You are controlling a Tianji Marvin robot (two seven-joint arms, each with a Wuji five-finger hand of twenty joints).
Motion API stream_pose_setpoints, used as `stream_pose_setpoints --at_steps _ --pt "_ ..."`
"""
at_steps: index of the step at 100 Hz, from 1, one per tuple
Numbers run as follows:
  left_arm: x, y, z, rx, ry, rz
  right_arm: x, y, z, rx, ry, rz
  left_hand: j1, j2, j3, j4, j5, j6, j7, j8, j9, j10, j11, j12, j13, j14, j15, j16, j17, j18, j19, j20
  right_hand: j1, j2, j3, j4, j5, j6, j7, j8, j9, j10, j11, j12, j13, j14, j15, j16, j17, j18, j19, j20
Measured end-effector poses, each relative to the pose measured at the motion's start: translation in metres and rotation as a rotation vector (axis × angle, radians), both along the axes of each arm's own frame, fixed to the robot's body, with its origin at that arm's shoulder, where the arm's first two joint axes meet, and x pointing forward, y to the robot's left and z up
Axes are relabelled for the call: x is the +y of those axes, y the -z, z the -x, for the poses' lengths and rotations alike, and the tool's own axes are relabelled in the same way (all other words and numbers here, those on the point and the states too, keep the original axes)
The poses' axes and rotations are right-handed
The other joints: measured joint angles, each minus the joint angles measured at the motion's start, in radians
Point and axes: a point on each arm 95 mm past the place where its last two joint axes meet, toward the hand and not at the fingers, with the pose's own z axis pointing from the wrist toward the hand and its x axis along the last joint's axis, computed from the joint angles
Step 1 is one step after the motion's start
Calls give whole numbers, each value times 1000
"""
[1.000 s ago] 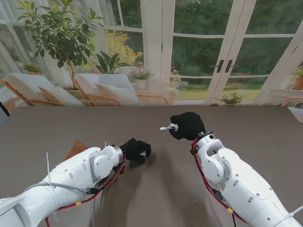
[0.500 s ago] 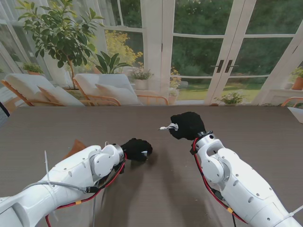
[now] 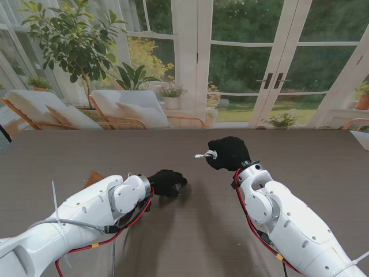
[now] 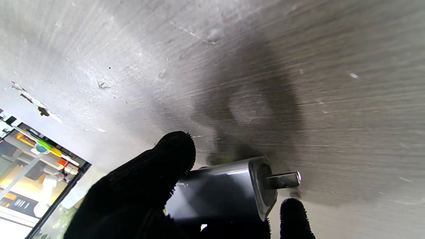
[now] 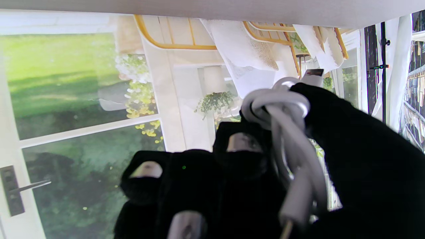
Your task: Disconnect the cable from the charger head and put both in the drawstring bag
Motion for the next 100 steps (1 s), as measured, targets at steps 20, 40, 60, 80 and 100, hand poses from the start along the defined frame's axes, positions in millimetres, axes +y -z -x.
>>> stream_pose_setpoints --at_steps 20,40,60,80,100 --pt "-1 -1 -2 22 1 -6 0 0 0 1 1 -2 0 1 -15 0 -12 0 -2 11 -36 -5 13 21 -27 -15 27 0 0 -12 -38 0 0 0 0 0 0 0 0 0 0 0 0 0 0 0 0 0 0 0 0 0" --pt "-1 -2 -2 35 0 -19 0 -2 0 0 4 -7 0 13 -28 0 -39 0 -36 2 -45 -11 -53 -32 -51 -31 36 -4 0 -15 -76 -63 0 1 0 0 0 0 0 0 0 0 0 0 0 0 0 0 0 0 0 0" --pt "0 -3 -2 41 4 -16 0 -2 1 2 6 -11 -35 14 -39 19 -49 0 -71 -51 -43 -30 -99 -193 -54 -50 32 -33 21 -16 -152 -279 0 1 0 0 0 0 0 0 0 0 0 0 0 0 0 0 0 0 0 0" --pt "3 -2 -2 45 6 -15 0 -2 1 6 8 -12 -52 14 -62 19 -63 -10 -80 -61 -51 -63 -118 -244 -74 -89 35 -50 28 -30 -179 -378 0 2 0 0 -10 0 5 0 0 0 0 0 0 0 0 0 0 0 0 0" --pt "8 -3 3 24 -9 -1 1 -4 1 5 10 -12 -53 54 -82 19 -72 -24 -81 -62 -47 -71 -120 -246 -51 -48 -545 -359 30 -31 -187 -389 0 3 0 0 -10 0 5 0 0 0 0 0 0 0 0 0 0 0 0 0"
